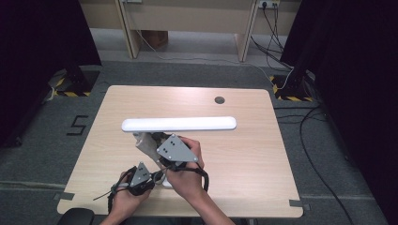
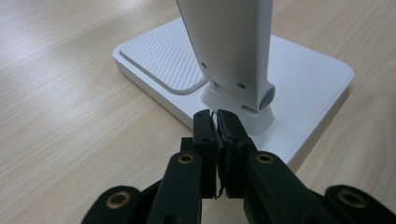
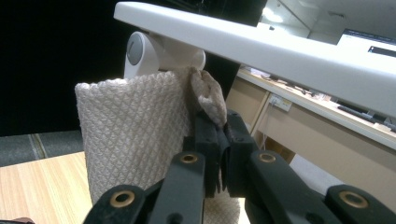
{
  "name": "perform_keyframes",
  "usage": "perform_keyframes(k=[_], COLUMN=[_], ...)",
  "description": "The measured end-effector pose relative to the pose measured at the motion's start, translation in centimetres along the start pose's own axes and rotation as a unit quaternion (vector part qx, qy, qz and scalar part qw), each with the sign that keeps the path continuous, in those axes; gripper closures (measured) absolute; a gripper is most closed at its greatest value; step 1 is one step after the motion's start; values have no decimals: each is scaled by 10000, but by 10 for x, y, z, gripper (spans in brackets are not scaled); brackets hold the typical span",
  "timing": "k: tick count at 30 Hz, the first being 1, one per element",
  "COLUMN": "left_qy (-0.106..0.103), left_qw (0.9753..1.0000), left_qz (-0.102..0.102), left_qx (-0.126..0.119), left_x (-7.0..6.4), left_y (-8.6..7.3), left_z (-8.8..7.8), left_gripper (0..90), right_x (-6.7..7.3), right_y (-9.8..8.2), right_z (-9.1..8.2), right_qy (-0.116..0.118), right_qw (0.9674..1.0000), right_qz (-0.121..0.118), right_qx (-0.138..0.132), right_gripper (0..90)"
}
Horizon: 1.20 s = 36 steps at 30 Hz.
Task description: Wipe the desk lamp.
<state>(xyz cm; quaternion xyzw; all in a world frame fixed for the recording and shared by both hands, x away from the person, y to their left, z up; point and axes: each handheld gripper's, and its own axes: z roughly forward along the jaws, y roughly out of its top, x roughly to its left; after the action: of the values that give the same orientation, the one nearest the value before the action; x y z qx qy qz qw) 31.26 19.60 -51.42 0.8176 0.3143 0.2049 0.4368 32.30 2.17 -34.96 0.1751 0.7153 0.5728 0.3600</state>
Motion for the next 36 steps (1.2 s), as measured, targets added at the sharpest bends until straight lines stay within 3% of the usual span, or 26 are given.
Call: perform_keyframes(k=[36], left_qy=[-41], left_qw=[9988], left_qz=[259], left_qx=[413], left_x=[2], left_y=[-3], left_z=[7], left_gripper=[892], right_x=[4], right_y=[4], right_z=[7], right_qy=[35], right_qw=[10000], right_qz=[33], right_qx=[28], right_gripper=[874])
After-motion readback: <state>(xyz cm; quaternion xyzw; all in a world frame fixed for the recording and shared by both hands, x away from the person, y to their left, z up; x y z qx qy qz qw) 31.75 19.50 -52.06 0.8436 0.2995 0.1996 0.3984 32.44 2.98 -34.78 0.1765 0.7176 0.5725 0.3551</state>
